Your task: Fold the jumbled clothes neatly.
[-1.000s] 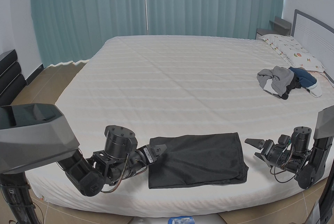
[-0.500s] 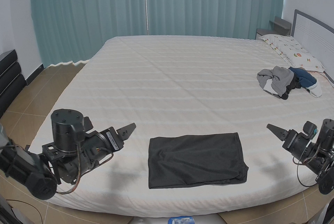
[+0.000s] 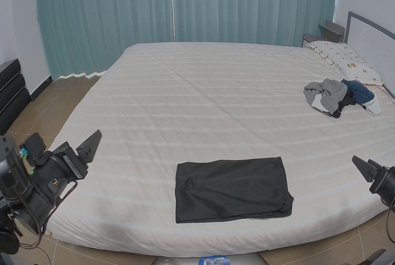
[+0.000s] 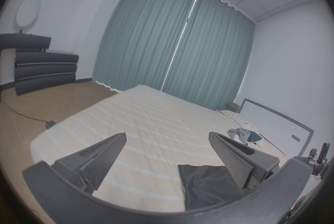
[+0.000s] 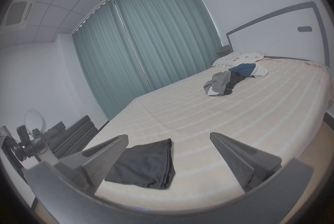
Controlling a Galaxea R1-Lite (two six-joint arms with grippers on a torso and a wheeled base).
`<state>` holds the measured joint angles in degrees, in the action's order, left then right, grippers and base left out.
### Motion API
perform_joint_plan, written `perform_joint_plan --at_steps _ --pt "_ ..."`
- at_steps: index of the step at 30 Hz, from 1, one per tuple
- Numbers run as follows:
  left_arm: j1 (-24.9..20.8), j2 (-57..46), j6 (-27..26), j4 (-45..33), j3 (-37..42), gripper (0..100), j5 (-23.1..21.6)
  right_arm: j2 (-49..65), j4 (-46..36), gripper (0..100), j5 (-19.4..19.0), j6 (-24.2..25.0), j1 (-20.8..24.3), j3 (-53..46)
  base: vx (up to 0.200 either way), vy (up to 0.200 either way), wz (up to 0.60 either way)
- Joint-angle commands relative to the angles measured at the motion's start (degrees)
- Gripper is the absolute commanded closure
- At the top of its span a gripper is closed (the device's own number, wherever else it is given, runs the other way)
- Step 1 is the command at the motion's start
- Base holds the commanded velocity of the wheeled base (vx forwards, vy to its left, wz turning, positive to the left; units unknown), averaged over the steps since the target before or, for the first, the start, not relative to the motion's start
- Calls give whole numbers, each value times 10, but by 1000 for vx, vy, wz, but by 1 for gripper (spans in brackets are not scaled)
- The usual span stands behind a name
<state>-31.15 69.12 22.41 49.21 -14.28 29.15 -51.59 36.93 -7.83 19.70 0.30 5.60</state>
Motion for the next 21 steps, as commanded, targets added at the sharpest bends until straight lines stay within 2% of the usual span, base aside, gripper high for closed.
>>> perform_joint_plan --at_steps 1,2,4,6,10,11,14,21 --pt "76 -311 -105 -133 51 0 73 352 -375 0 -11 -87 47 107 0 0 0" --pt "76 -311 -105 -133 51 0 73 352 -375 0 -11 -87 47 107 0 0 0" --pt "121 -380 -126 -192 68 0 72 391 -439 0 -10 -103 52 107 0 0 0" --pt "150 -420 -137 -214 77 0 72 415 -457 0 -10 -106 55 108 0 0 0" --pt "180 -472 -153 -229 77 0 72 447 -484 0 -11 -121 59 107 0 0 0" --pt "206 -505 -182 -245 78 0 72 457 -498 0 -9 -139 66 105 0 0 0" --pt "242 -565 -230 -267 79 0 72 457 -498 0 -9 -154 67 111 0 0 0" --pt "274 -639 -249 -316 87 0 72 457 -498 0 -1 -197 67 108 0 0 0"
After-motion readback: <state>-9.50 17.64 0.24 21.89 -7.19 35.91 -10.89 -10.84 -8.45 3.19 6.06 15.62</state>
